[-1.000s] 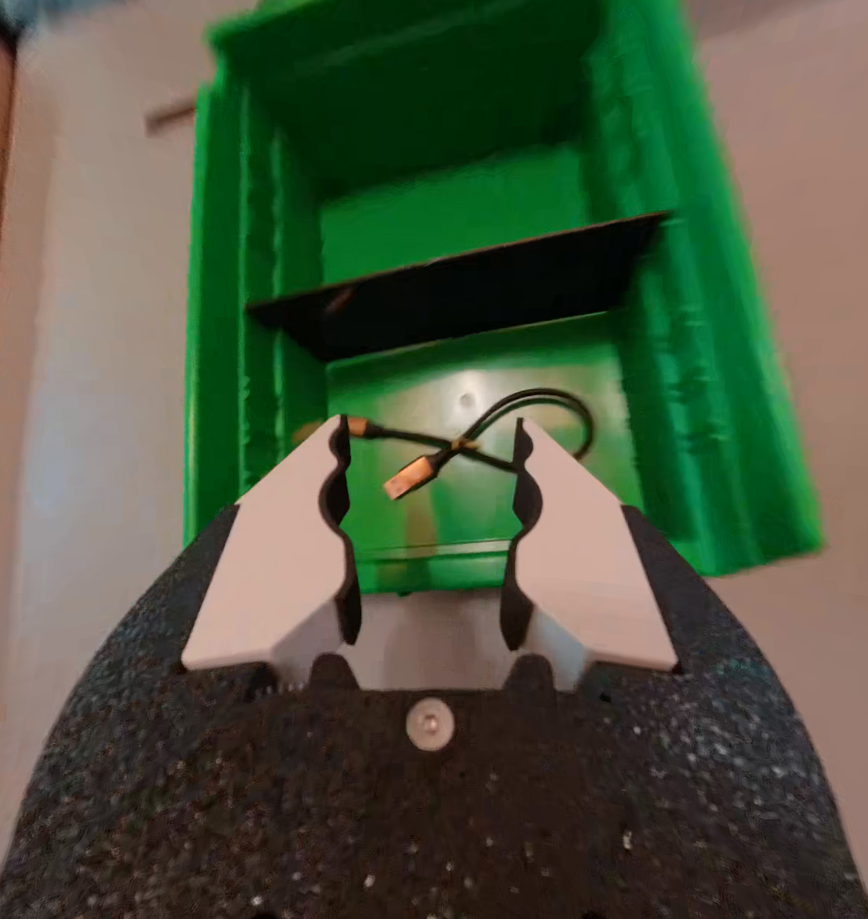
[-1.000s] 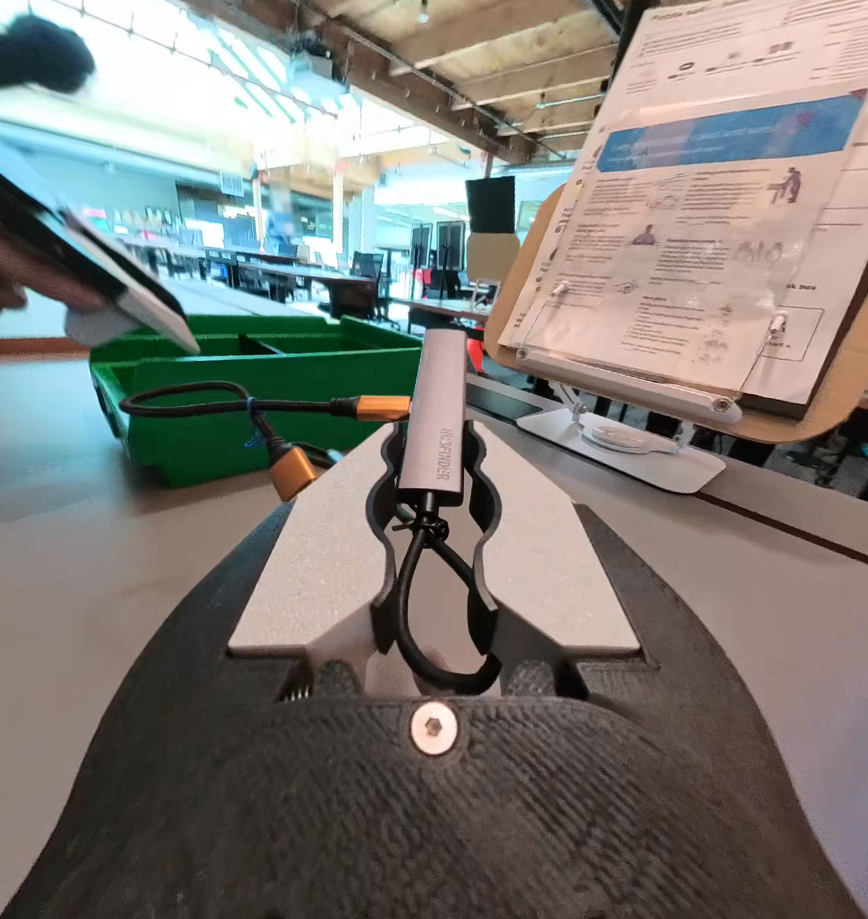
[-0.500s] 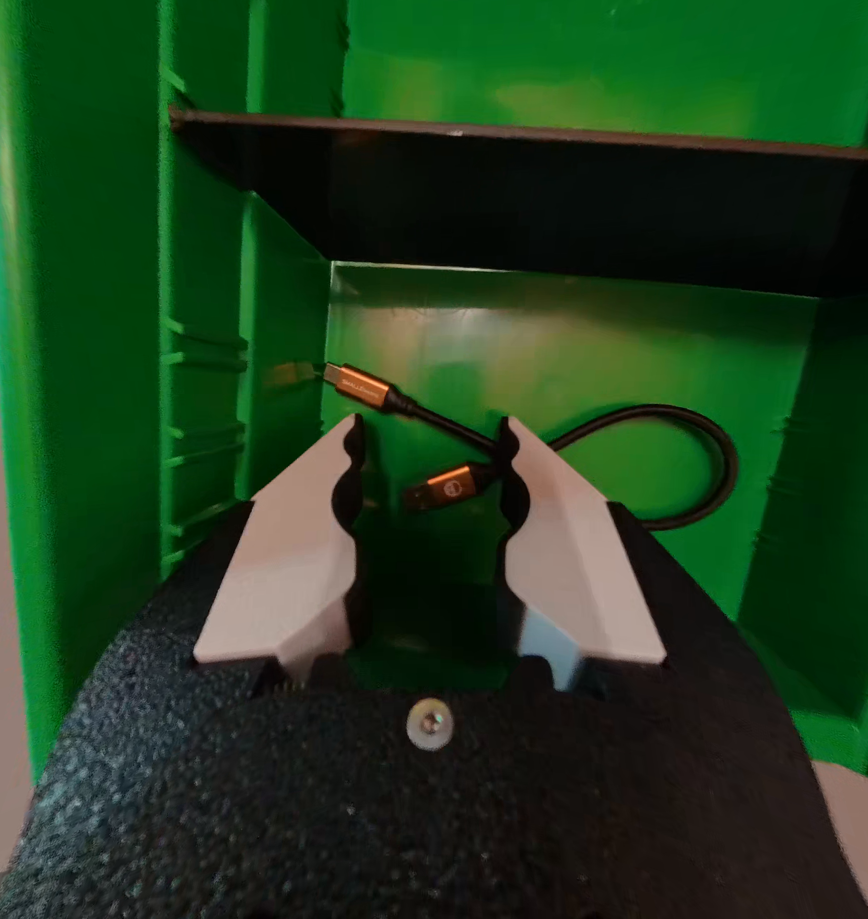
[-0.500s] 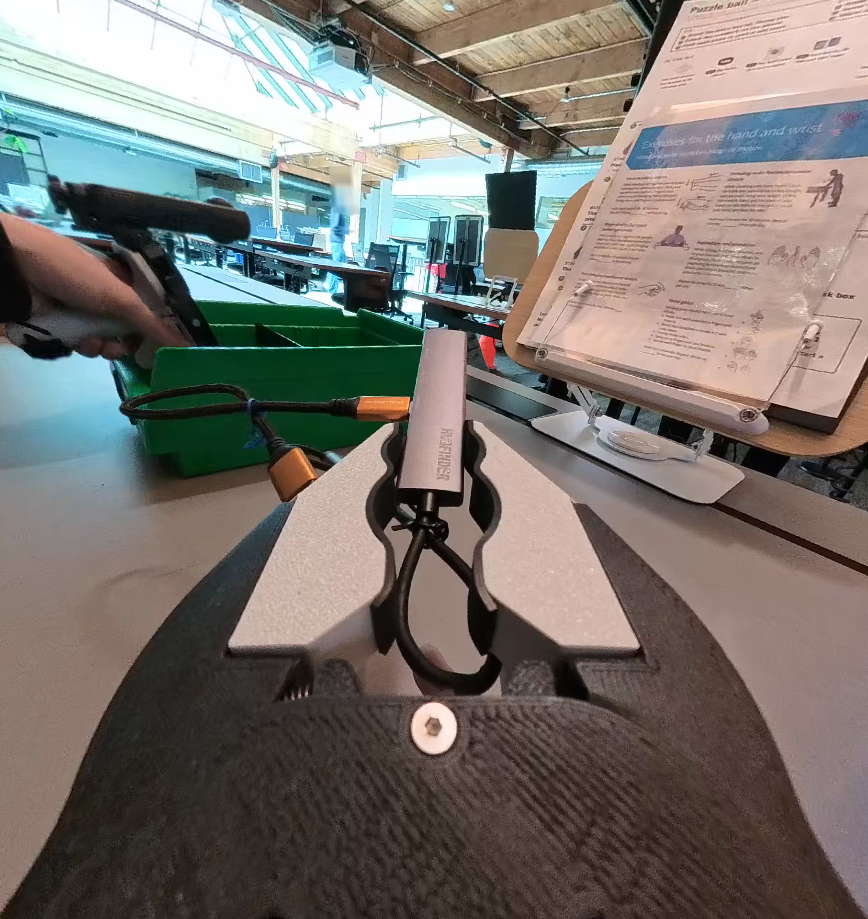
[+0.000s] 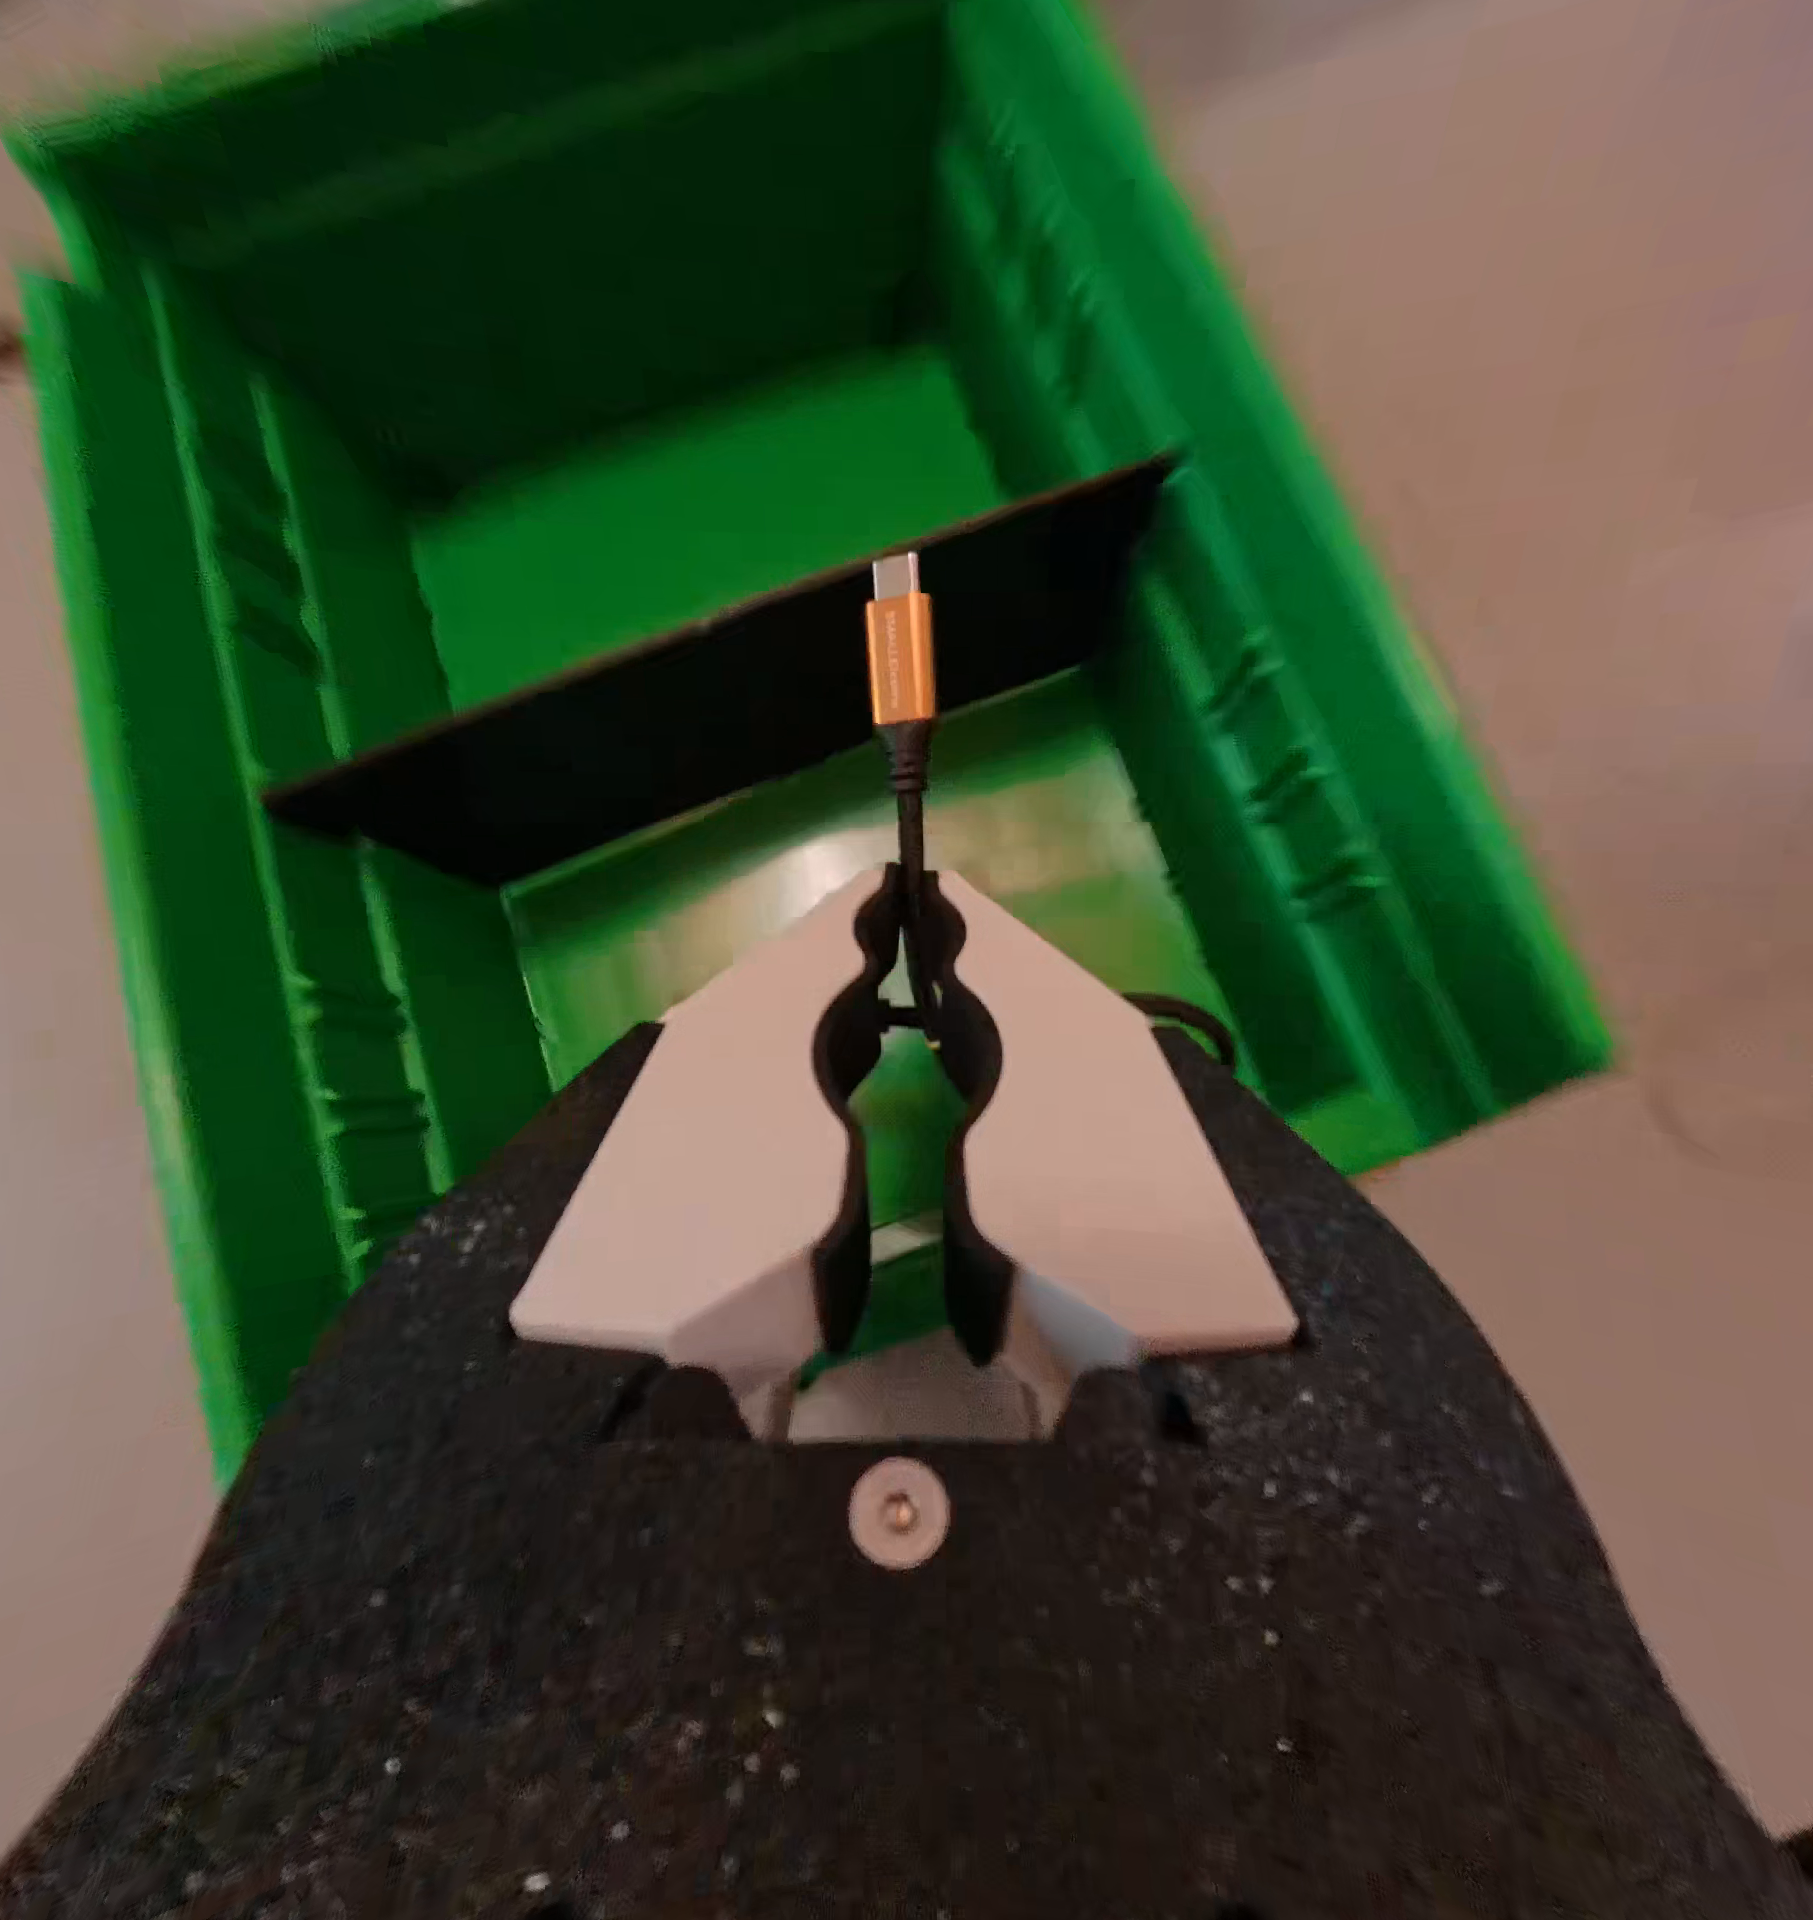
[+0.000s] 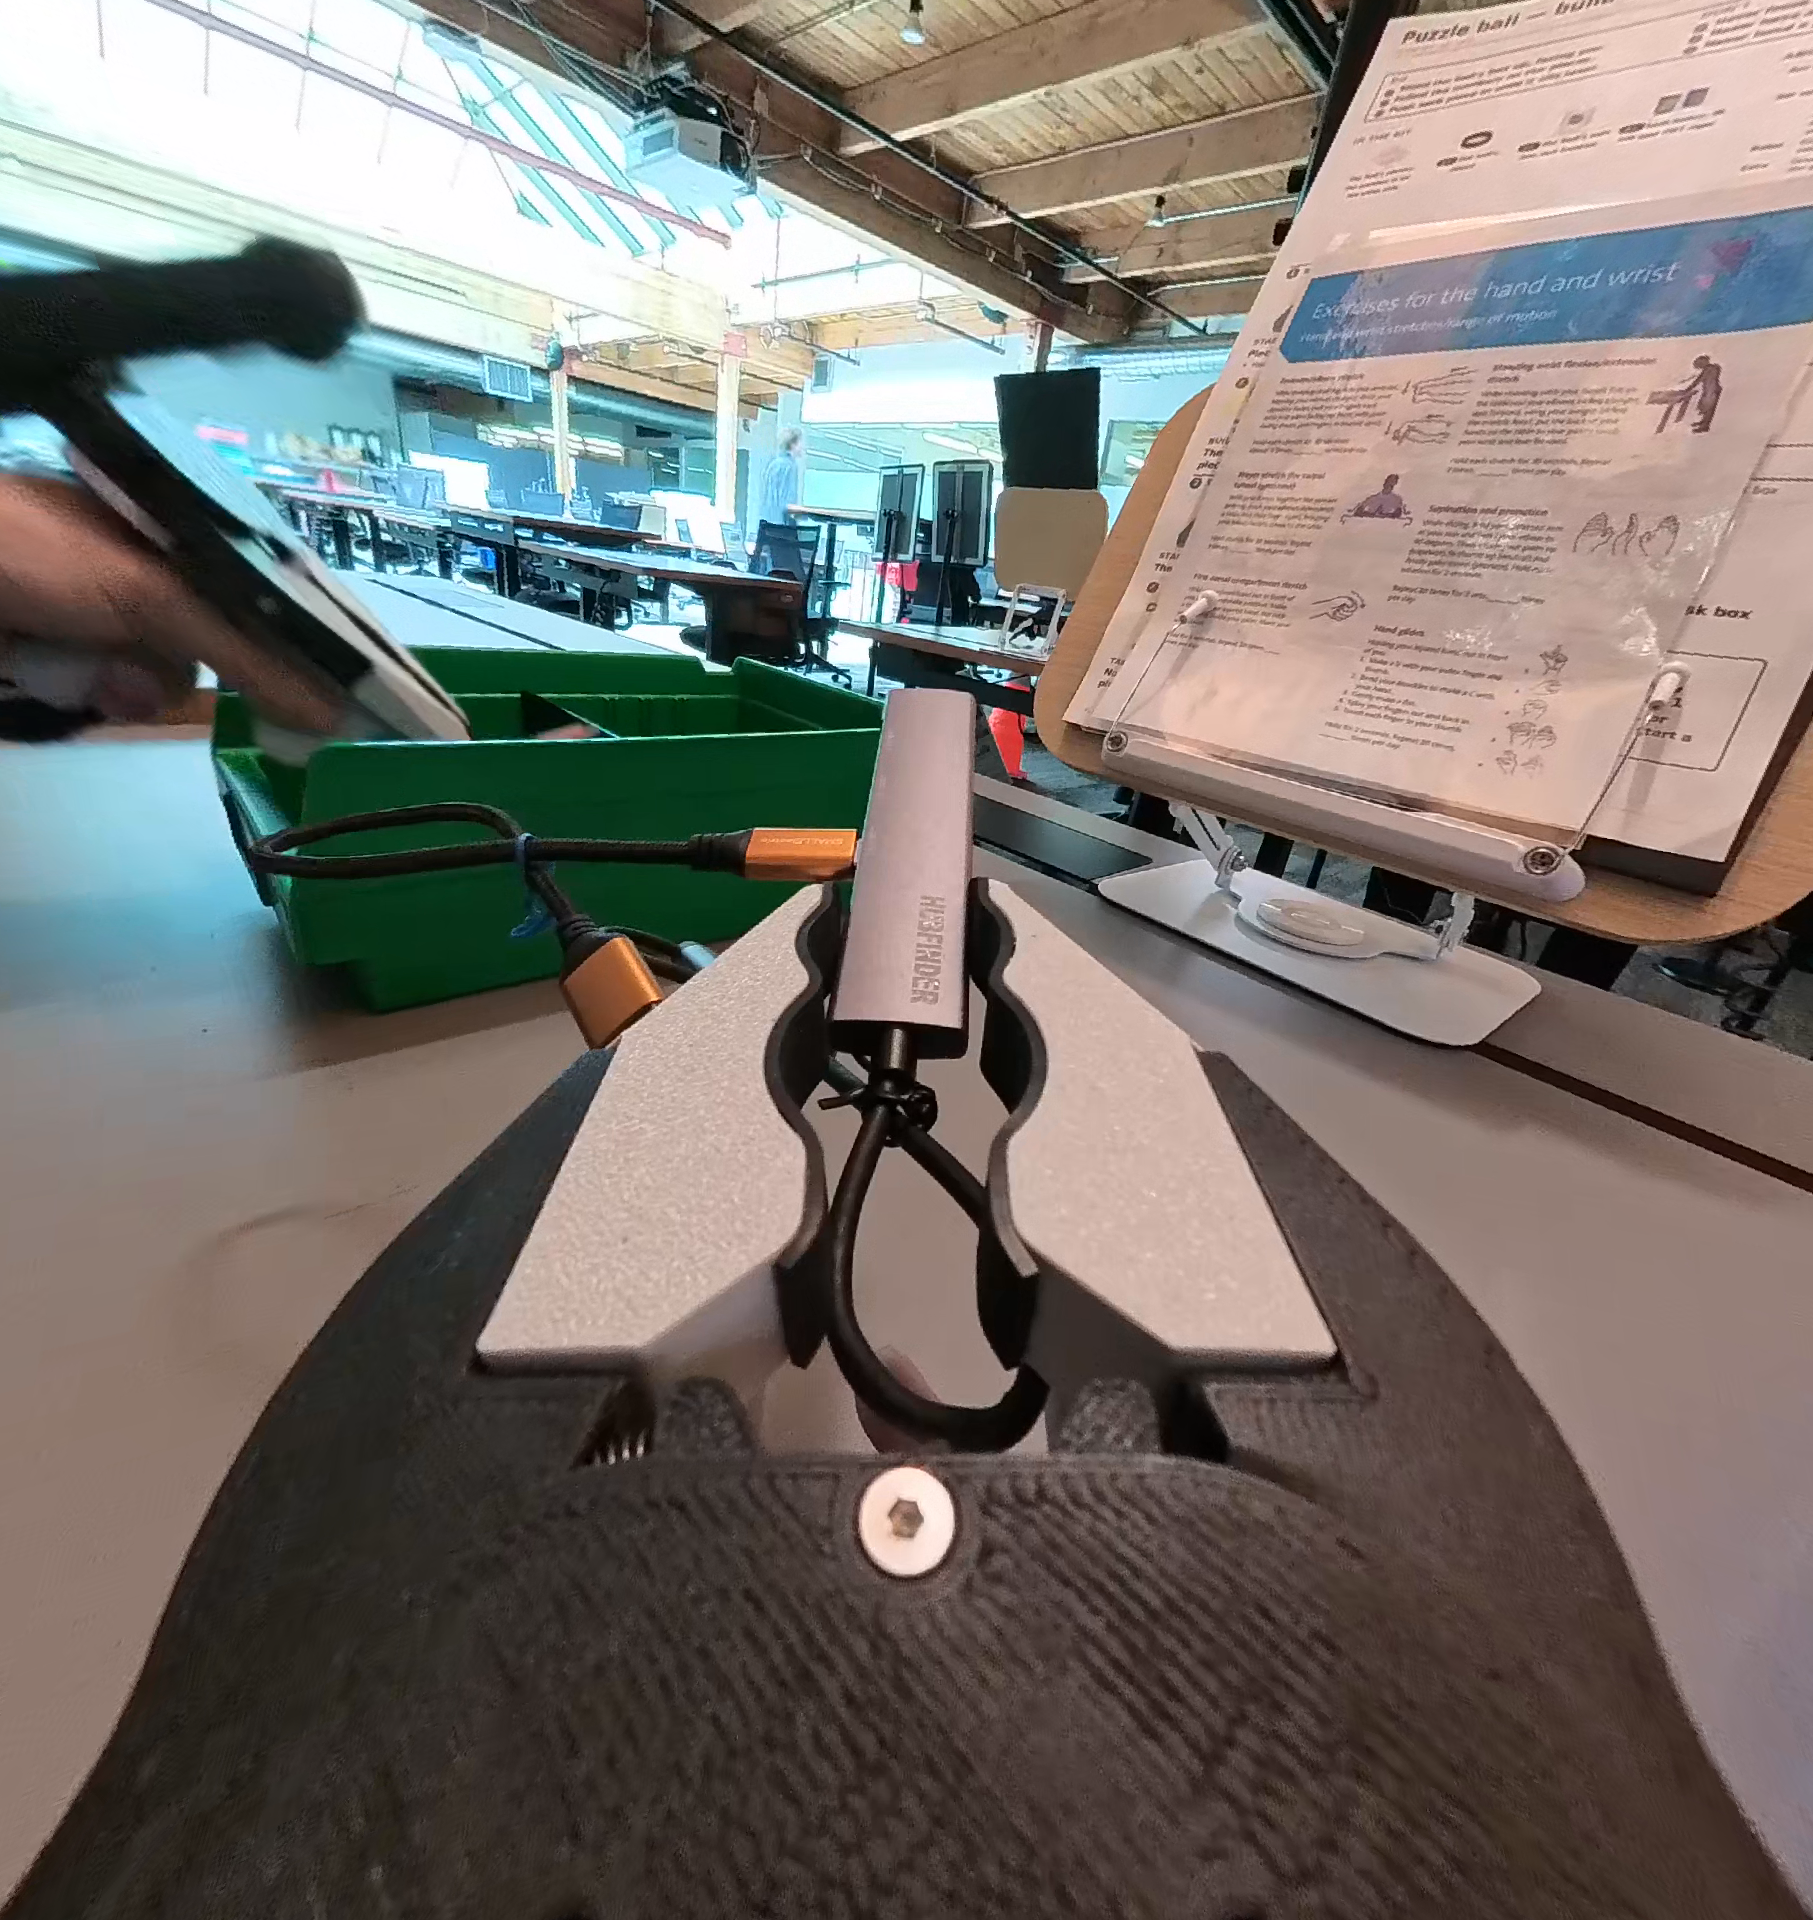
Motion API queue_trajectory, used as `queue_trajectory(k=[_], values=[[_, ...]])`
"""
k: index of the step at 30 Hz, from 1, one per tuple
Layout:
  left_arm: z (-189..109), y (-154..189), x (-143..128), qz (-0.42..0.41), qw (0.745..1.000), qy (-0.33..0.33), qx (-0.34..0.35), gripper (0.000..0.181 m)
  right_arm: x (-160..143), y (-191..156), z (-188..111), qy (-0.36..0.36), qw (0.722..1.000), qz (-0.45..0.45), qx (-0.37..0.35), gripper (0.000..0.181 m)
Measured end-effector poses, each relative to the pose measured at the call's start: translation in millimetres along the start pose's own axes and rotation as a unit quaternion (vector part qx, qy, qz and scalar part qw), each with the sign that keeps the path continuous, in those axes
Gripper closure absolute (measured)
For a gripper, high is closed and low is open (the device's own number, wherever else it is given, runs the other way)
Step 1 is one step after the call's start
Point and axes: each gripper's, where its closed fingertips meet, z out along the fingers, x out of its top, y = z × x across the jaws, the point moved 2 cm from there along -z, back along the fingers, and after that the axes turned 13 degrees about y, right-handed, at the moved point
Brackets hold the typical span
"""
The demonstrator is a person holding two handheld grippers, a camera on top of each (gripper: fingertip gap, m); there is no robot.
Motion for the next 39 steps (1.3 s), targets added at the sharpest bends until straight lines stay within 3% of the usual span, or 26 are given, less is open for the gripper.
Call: queue_trajectory(k=[1, 5, 10, 13, 16, 19, 26, 33, 39], values=[[-11.6, 5.9, 15.4, 0.026, 0.999, 0.026, -0.002, 0.18, 0.1, 0.4, -0.1, 0.0, 1.0, 0.0, -0.001, 0.158], [-58.1, 33.4, 60.1, 0.169, 0.982, 0.081, -0.023, 0.18, 0.3, 1.2, -0.2, 0.001, 1.0, 0.001, -0.004, 0.158], [-91.8, 101.8, 61.0, 0.234, 0.95, 0.075, -0.19, 0.18, 2.5, 6.0, -2.1, 0.009, 1.0, 0.009, -0.016, 0.158], [-90.7, 139.0, 24.1, 0.274, 0.917, 0.012, -0.29, 0.18, 4.6, 10.3, -4.2, 0.016, 0.999, 0.017, -0.027, 0.158], [-71.9, 155.6, -30.8, 0.345, 0.882, -0.076, -0.311, 0.18, 5.7, 14.1, -6.2, 0.02, 0.999, 0.023, -0.035, 0.158], [-54.4, 170.7, -71.4, 0.352, 0.868, -0.124, -0.328, 0.18, 6.0, 15.4, -6.6, 0.021, 0.999, 0.024, -0.038, 0.158], [-33.4, 202.5, -95.5, 0.238, 0.883, -0.094, -0.393, 0.177, 4.6, 13.6, -5.3, 0.015, 0.999, 0.02, -0.033, 0.158], [-23.8, 222.0, -89.8, 0.183, 0.903, -0.027, -0.387, 0.162, 3.9, 12.8, -4.6, 0.013, 0.999, 0.017, -0.03, 0.158], [-16.1, 224.2, -87.7, 0.161, 0.916, -0.004, -0.366, 0.171, 3.8, 11.7, -4.6, 0.013, 0.999, 0.014, -0.028, 0.158]])
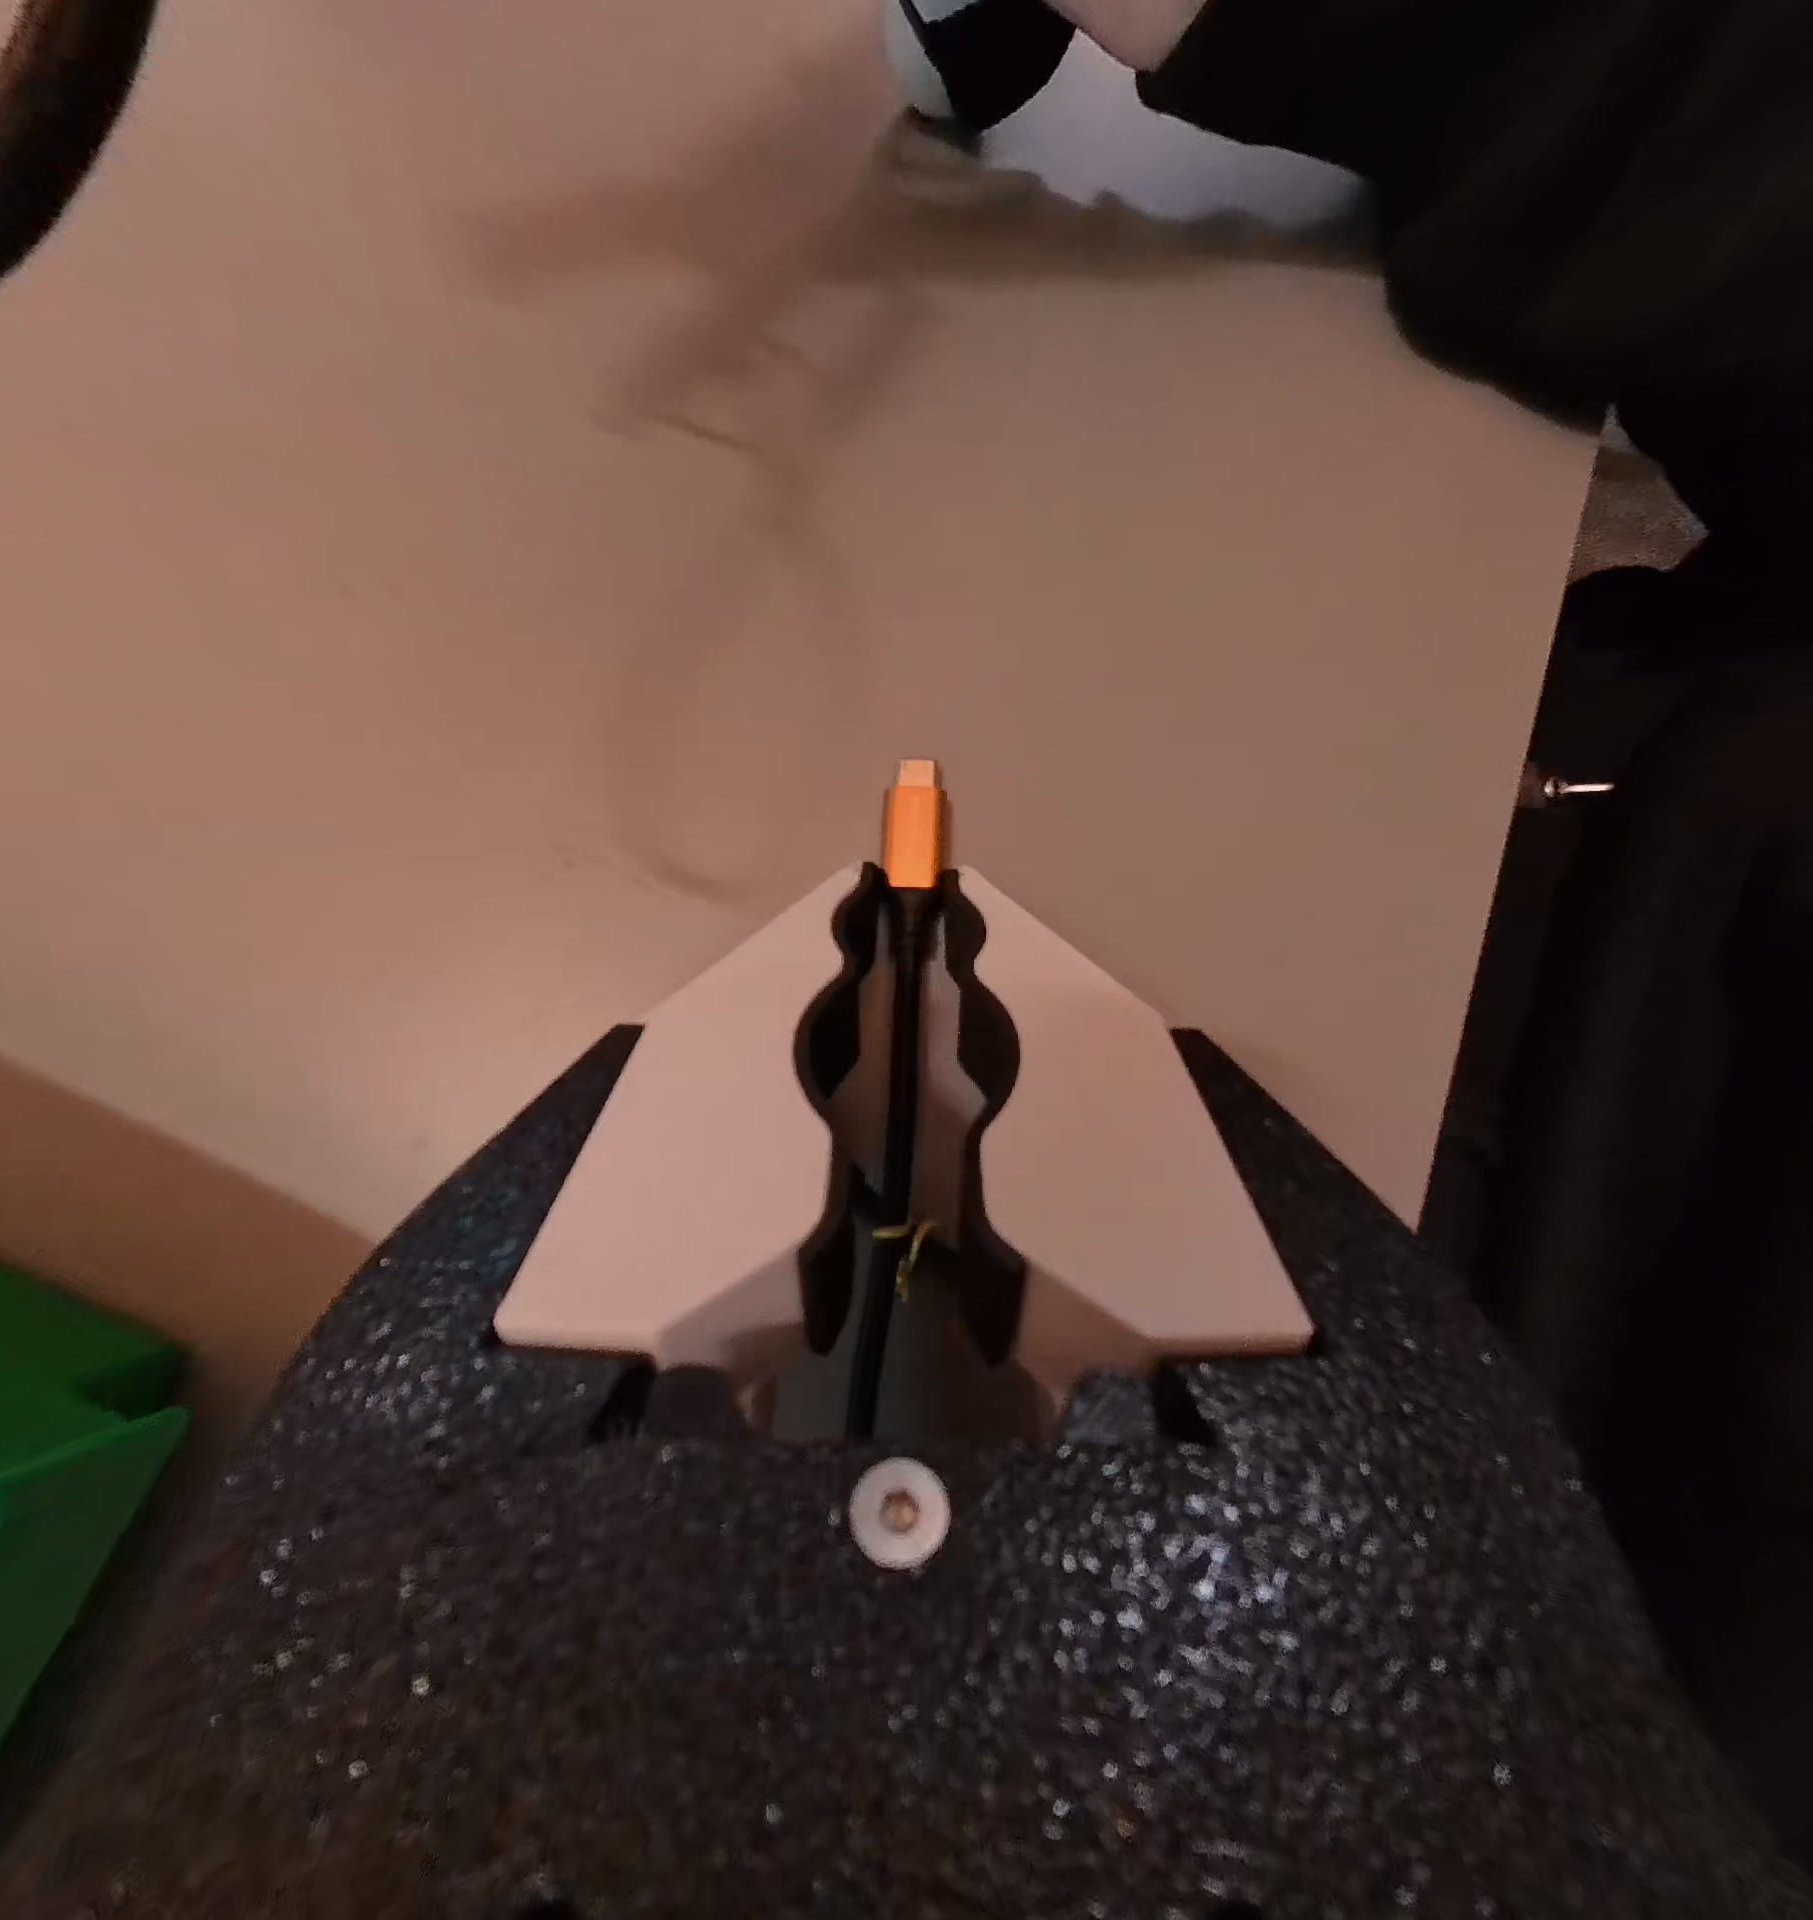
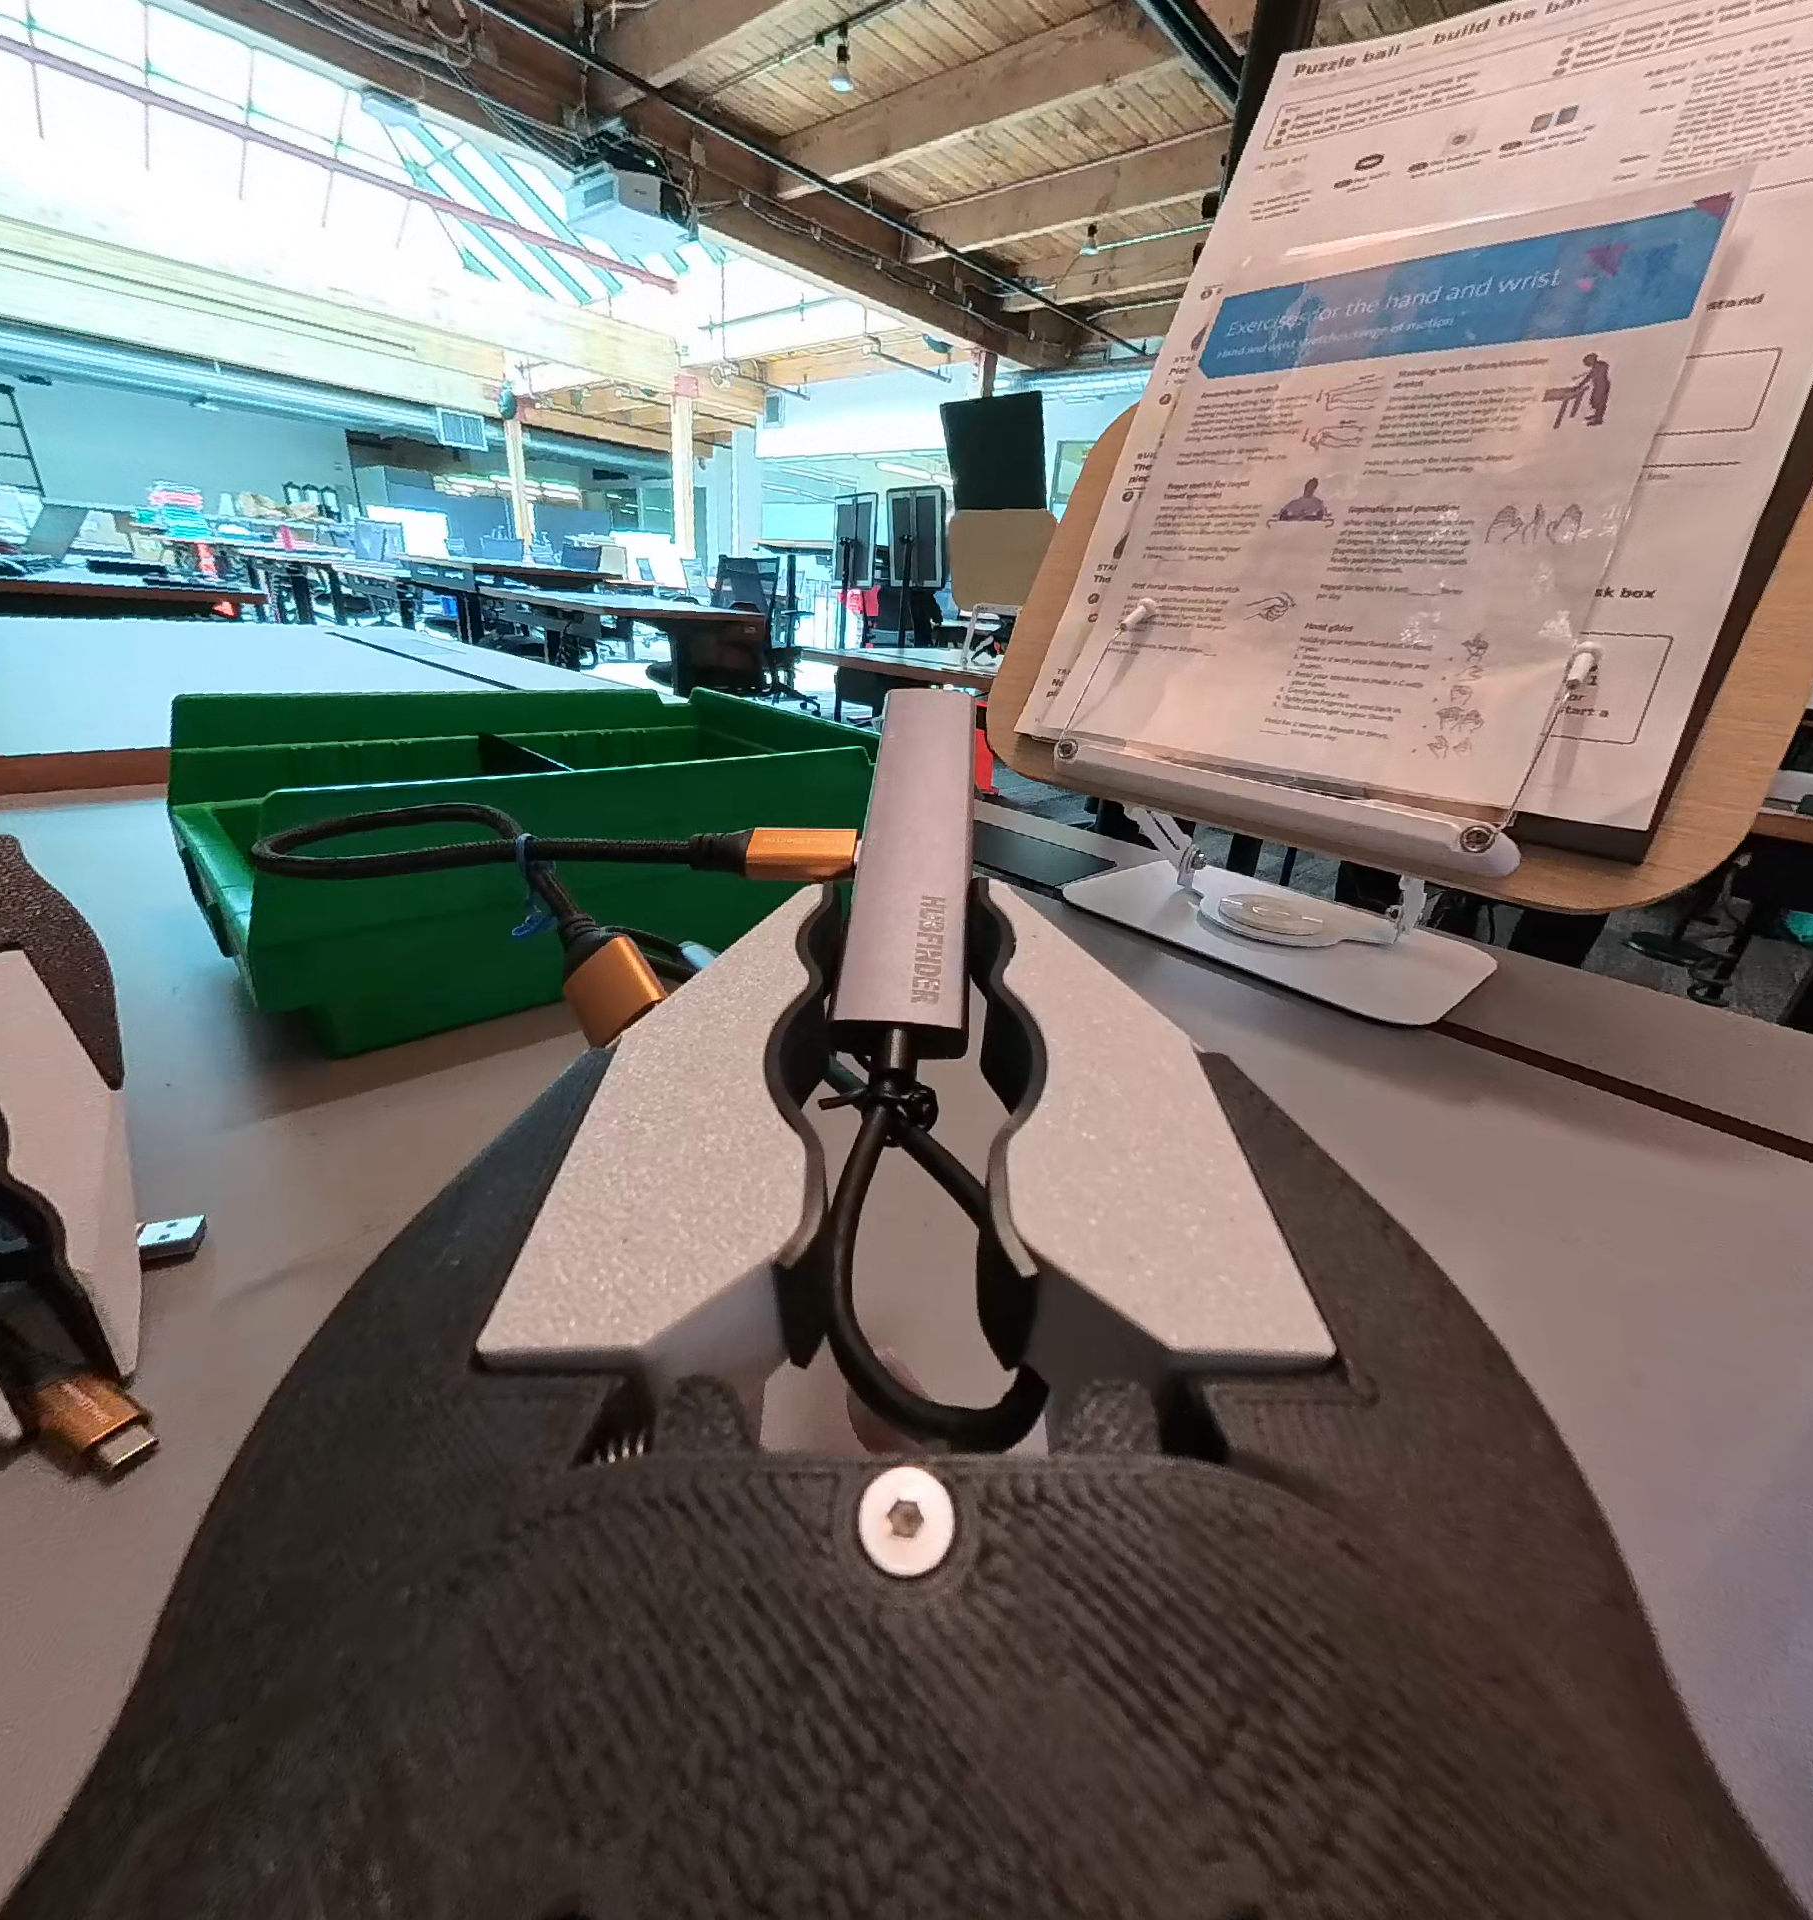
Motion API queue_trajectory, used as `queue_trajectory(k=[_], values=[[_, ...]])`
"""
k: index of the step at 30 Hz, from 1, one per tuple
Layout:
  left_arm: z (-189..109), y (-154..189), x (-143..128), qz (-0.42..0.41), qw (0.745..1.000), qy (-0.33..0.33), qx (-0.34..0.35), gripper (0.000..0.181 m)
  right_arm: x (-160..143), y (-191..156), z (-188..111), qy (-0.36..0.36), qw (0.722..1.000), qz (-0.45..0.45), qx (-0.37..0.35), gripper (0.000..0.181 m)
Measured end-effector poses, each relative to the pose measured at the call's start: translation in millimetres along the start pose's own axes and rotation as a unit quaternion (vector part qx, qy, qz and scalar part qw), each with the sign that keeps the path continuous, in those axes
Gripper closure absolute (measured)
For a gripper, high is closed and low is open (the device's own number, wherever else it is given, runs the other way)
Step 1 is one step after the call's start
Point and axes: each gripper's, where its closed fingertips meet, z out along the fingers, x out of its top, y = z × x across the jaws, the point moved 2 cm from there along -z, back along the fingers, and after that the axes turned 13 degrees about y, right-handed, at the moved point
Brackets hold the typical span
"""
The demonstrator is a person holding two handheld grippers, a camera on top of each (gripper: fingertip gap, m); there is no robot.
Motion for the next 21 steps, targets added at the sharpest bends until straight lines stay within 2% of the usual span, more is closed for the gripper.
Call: queue_trajectory(k=[6, 9, 15, 19, 21], values=[[1.2, -2.3, 1.8, 0.057, 0.997, 0.001, 0.059, 0.171, -2.8, -3.3, 1.4, -0.01, 1.0, -0.008, 0.007, 0.158], [-3.0, -8.7, 5.0, 0.054, 0.993, 0.003, 0.101, 0.171, -4.2, -7.1, 2.2, -0.015, 1.0, -0.018, 0.013, 0.158], [-52.6, -32.6, 33.4, 0.024, 0.978, 0.029, 0.205, 0.171, -3.5, -12.6, 1.8, -0.011, 0.999, -0.024, 0.028, 0.158], [-91.5, -43.2, 66.6, 0.028, 0.962, 0.049, 0.268, 0.172, 0.0, -23.2, 2.8, 0.0, 0.998, -0.006, 0.058, 0.158], [-101.9, -45.6, 84.2, 0.035, 0.957, 0.05, 0.282, 0.172, 1.9, -29.6, 3.6, 0.005, 0.997, 0.001, 0.074, 0.158]])
